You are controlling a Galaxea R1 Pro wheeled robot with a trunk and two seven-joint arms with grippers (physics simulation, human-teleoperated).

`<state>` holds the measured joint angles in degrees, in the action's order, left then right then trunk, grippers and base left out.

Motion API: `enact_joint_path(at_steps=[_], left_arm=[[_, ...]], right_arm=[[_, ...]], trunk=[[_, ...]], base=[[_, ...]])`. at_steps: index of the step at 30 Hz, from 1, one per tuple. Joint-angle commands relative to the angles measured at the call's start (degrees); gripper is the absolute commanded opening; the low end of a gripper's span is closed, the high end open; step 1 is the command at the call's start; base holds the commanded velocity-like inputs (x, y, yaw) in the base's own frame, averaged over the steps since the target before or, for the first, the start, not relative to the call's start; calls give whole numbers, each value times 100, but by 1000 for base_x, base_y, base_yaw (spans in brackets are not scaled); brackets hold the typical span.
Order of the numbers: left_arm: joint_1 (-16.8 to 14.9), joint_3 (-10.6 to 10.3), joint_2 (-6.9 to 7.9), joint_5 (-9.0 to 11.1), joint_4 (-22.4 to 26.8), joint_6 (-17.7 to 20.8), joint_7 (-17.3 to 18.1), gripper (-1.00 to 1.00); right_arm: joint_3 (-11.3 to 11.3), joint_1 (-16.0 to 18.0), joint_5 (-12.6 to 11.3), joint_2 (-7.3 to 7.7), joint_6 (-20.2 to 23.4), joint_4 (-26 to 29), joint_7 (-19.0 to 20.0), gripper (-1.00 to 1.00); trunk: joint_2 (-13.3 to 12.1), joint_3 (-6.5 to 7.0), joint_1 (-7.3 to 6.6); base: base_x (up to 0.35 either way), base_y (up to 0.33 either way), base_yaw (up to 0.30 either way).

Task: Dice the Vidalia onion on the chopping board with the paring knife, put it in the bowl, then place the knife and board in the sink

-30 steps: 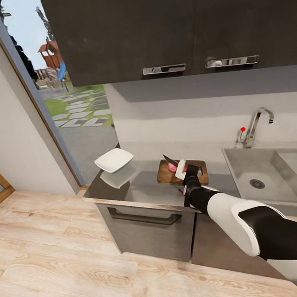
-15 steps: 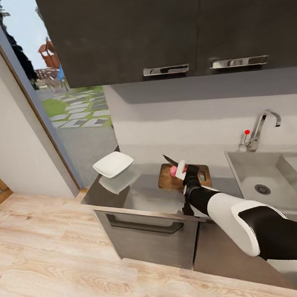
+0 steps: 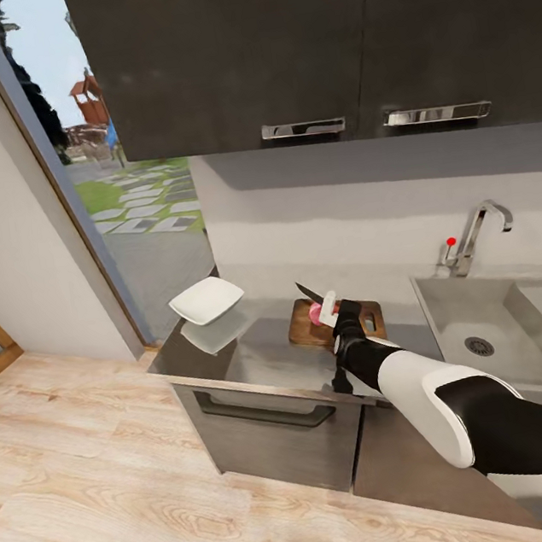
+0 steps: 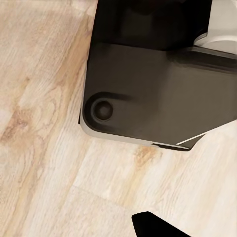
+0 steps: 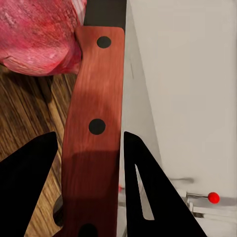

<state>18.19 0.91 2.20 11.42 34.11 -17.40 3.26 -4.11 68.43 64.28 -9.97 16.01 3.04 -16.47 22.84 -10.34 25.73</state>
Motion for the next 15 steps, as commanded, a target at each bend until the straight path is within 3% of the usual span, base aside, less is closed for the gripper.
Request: enact_joint_path(at_steps=[1,15], left_arm=[[1,6,0,54,8,-1,34,100],[2,6,0,51,-35,-9,34,100]], right_arm=[[6,3,-83,-3,9,-146,12,-100],[6,3,-83,-3,7,-146,4,-100]], trunk=[[8,-12,5],[8,-12,5]], base=[[0,0,0],[0,0,0]])
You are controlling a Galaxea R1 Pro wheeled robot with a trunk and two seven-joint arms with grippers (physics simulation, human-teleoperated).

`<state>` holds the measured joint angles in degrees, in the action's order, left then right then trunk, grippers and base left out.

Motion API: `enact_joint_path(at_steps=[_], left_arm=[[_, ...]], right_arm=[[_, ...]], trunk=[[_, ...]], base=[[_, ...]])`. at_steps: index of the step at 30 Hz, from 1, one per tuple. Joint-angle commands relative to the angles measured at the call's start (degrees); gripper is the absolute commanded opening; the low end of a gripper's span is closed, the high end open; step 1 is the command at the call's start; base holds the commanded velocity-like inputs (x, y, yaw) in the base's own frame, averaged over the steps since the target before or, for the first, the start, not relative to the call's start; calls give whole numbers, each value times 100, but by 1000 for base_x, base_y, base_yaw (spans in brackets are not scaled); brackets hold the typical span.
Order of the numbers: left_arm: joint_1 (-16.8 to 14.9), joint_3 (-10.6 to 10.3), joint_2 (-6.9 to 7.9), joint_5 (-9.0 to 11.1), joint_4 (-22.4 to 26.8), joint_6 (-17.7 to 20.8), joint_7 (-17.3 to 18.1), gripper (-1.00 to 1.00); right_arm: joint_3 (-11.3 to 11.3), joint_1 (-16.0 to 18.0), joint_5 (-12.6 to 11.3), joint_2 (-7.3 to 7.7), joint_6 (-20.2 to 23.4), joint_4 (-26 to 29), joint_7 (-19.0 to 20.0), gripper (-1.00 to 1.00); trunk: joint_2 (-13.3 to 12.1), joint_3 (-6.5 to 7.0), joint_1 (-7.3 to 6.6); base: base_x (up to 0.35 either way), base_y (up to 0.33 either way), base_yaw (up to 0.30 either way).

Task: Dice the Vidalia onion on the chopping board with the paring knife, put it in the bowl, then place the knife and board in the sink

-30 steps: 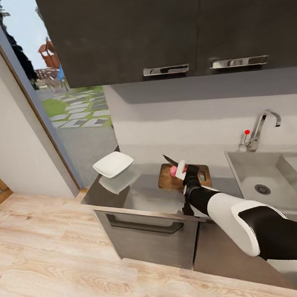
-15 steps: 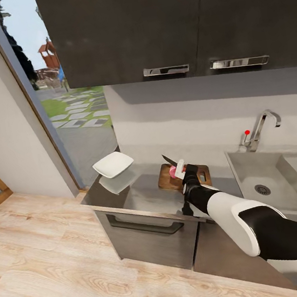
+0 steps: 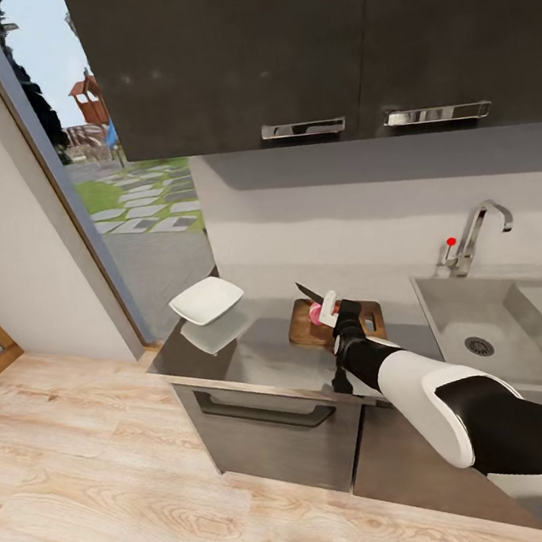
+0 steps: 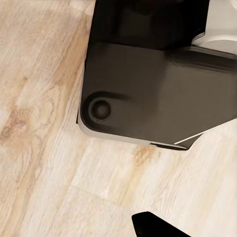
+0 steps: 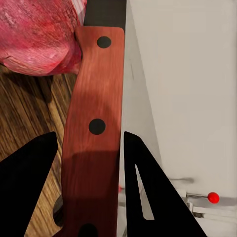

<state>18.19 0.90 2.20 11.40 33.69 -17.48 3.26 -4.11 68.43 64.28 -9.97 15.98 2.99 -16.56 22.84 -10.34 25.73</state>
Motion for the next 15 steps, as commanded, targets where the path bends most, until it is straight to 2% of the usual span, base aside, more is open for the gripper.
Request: enact_joint_path(at_steps=[1,15], left_arm=[[2,6,0,52,7,-1,34,100],[1,6,0,52,6,-1,34,100]], right_arm=[[7,3,-83,-3,10,-141,12,-100],[7,3,-83,-3,10,-141,12,-100]], trunk=[[8,-12,5],[8,-12,5]], base=[[0,0,0],[0,0,0]])
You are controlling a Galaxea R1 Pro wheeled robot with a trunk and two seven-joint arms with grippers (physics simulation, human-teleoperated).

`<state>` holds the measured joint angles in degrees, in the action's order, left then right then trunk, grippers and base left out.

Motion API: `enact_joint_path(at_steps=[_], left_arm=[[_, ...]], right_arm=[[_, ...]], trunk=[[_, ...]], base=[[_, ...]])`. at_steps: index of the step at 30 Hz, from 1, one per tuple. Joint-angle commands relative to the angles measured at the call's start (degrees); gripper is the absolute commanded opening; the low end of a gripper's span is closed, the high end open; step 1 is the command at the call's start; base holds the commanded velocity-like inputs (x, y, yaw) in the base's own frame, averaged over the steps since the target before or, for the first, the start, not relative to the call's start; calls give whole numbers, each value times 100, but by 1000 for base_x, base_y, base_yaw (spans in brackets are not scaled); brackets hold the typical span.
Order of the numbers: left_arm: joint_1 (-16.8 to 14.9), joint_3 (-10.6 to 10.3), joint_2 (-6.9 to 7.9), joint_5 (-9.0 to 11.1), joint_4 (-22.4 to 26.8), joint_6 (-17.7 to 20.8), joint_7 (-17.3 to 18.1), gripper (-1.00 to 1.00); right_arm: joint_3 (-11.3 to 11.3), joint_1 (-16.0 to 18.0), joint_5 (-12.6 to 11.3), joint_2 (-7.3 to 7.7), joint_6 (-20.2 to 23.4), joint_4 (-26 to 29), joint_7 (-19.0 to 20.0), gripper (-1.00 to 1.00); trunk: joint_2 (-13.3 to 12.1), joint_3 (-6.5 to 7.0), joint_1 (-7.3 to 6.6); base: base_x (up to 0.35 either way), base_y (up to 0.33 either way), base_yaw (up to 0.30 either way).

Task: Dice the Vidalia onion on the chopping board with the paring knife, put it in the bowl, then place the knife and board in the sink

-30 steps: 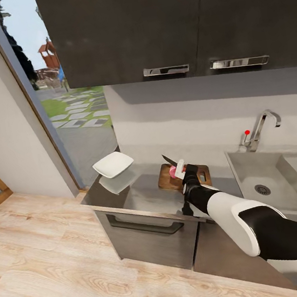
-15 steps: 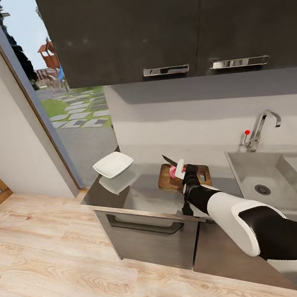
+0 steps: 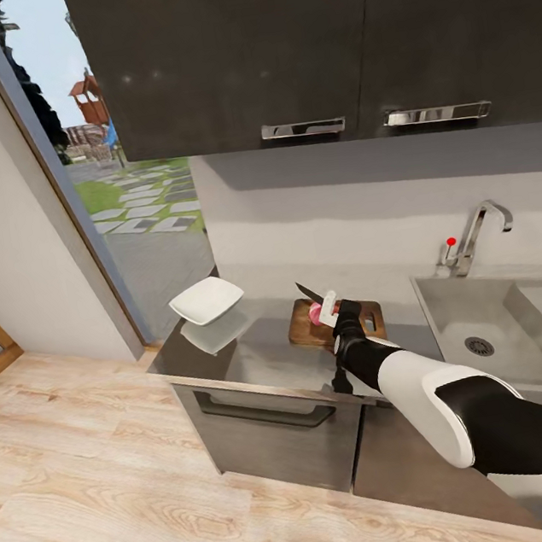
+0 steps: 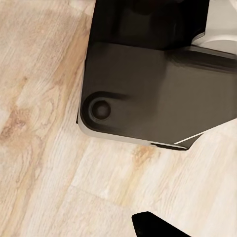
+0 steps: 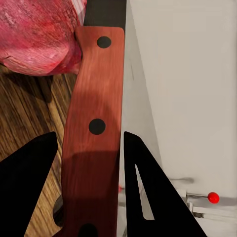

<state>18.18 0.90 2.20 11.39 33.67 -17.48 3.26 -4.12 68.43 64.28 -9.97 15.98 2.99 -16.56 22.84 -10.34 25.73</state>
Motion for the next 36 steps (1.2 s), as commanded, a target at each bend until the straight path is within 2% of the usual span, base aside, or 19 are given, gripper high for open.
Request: enact_joint_path(at_steps=[1,36], left_arm=[[2,6,0,53,8,-1,34,100],[2,6,0,56,8,-1,34,100]], right_arm=[[7,3,-83,-3,10,-140,13,-100],[6,3,-81,-3,15,-146,13,-100]], trunk=[[8,-12,5],[8,-12,5]], base=[[0,0,0],[0,0,0]])
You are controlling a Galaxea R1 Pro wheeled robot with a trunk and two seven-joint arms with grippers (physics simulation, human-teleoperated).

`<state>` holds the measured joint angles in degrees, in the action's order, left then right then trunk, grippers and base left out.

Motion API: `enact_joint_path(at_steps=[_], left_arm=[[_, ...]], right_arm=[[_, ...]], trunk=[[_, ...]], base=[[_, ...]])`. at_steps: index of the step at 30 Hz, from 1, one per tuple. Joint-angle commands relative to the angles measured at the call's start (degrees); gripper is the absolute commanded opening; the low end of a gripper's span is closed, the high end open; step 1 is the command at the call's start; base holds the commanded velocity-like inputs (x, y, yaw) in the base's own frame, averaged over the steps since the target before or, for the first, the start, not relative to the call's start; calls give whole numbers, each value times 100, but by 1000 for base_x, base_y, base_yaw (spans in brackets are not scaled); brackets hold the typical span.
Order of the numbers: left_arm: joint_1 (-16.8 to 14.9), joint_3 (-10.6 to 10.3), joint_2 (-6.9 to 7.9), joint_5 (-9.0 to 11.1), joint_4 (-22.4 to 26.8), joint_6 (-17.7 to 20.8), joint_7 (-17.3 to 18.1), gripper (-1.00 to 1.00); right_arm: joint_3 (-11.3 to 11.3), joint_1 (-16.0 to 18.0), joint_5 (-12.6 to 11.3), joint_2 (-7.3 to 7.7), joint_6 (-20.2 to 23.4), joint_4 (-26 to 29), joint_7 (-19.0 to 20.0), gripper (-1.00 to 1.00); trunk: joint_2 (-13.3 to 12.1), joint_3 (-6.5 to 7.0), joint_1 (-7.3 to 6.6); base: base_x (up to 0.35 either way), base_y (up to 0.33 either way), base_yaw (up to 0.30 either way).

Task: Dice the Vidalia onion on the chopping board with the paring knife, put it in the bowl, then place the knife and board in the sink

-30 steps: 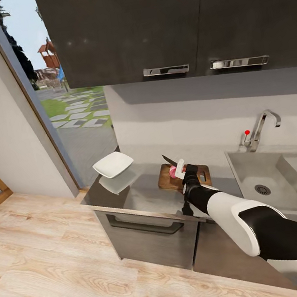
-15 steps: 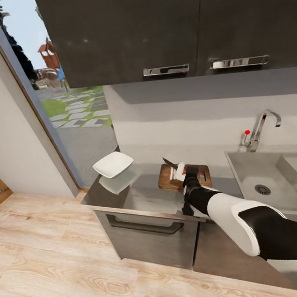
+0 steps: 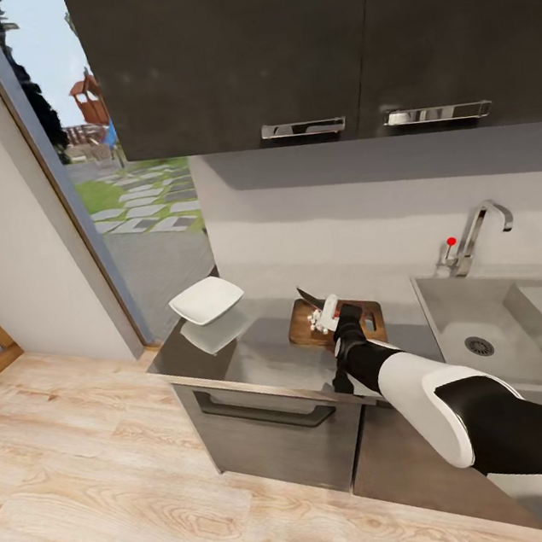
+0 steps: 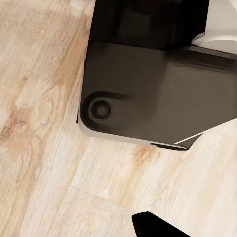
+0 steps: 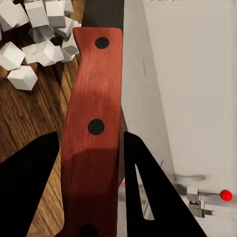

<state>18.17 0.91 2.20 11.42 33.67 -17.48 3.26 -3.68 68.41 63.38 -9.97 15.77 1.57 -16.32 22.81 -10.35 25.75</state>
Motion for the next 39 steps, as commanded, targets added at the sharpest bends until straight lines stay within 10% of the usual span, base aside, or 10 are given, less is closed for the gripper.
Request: enact_joint_path(at_steps=[1,9,15,23,28,35,39], left_arm=[[2,6,0,53,8,-1,34,100],[2,6,0,53,-4,-1,34,100],[3,6,0,45,-19,-1,34,100],[2,4,0,45,-34,-1,34,100],[5,1,0,45,-55,-1,34,100],[4,5,-1,45,-149,-19,26,100],[4,6,-8,45,-139,-48,26,100]], right_arm=[[-41,6,9,-3,34,-2,-14,-100],[-8,4,-10,-3,25,313,-52,-100],[29,-3,-110,-3,196,1675,115,-100],[420,-3,-1047,-3,1194,3437,2093,-100],[1021,-3,-1154,-3,1352,3703,2666,-100],[2463,-11,-1168,-3,1355,3679,2778,-100],[2786,-19,-1168,10,1342,3654,2780,-100]], trunk=[[11,-11,4],[11,-11,4],[11,-11,4],[11,-11,4],[11,-11,4],[11,9,4],[11,34,4]], base=[[0,0,0],[0,0,0],[0,0,0],[0,0,0],[0,-29,0],[0,-52,-79],[0,-5,-203]])
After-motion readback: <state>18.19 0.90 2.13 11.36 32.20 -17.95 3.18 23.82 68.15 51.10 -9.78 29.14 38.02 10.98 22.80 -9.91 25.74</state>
